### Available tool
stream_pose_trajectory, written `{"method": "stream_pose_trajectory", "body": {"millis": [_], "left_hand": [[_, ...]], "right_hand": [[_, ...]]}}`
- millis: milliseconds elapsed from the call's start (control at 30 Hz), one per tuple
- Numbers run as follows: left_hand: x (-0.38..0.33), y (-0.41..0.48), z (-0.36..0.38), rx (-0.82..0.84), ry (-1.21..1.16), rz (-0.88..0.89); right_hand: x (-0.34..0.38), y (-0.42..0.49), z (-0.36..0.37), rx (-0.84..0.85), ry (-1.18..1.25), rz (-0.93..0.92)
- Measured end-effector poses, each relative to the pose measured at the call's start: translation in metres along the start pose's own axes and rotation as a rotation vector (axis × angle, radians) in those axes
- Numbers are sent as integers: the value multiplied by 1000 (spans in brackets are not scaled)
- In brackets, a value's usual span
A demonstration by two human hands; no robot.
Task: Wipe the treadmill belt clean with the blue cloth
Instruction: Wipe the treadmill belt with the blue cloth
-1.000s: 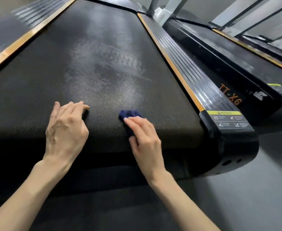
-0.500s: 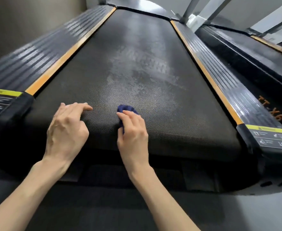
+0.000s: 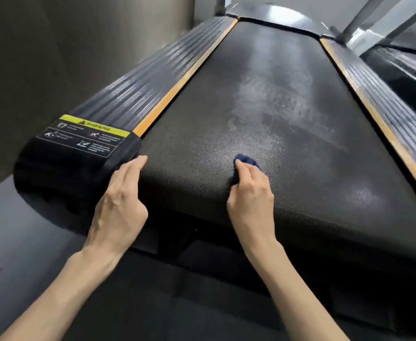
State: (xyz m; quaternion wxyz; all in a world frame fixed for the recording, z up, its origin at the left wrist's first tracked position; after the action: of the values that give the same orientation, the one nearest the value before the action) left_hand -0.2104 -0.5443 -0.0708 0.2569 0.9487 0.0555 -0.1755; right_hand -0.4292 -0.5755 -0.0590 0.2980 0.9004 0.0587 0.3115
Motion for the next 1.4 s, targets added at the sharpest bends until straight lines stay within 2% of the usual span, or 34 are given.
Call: {"method": "stream_pose_trajectory", "body": {"millis": [100,200,300,400,500,633,700,767,833,1000,1133,1267,1400], "left_hand": [[2,-1,-3,3,-8,9],[-2,0,-6,-20,-29,11],[-5,0,-3,-25,-45,6],[-11,0,4,-19,-39,15],[-19,2,10,-10,-45,31],[-27,2,8,-10,-61,32],[-28,2,5,-16,-64,29],[-26,2,1,-24,-52,23],[-21,0,-3,-35,-36,11],[-1,-6,-7,-36,-26,-29],[6,-10,-12,-55,-23,-28],[11,-8,-16,-84,-33,-26],[13,-7,-13,-77,-40,-33]], "right_hand": [[64,-1,58,150,53,-163],[98,4,103,227,2,-222],[103,3,106,285,-20,-290],[82,-4,81,341,-13,-367],[22,-4,22,226,-67,-288],[-74,-5,-71,48,-152,28],[-91,-5,-89,17,-145,140],[-79,-2,-78,8,-67,154],[-44,6,-46,36,46,86],[72,19,62,251,210,-195],[119,21,113,406,164,-296],[126,-14,104,291,57,-471],[119,-47,83,182,51,-685]]}}
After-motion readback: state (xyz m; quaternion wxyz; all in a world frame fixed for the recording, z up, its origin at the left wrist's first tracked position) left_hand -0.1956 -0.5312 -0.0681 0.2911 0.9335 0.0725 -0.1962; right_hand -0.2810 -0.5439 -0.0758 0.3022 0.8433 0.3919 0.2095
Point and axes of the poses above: each hand's wrist, its own y-axis towards the middle knuckle, its own z-axis out of the palm, x = y × z, the point moved 9 cm from there along y, towards the middle knuckle, and after that the axes turned 12 degrees about y, right-handed, at the moved point
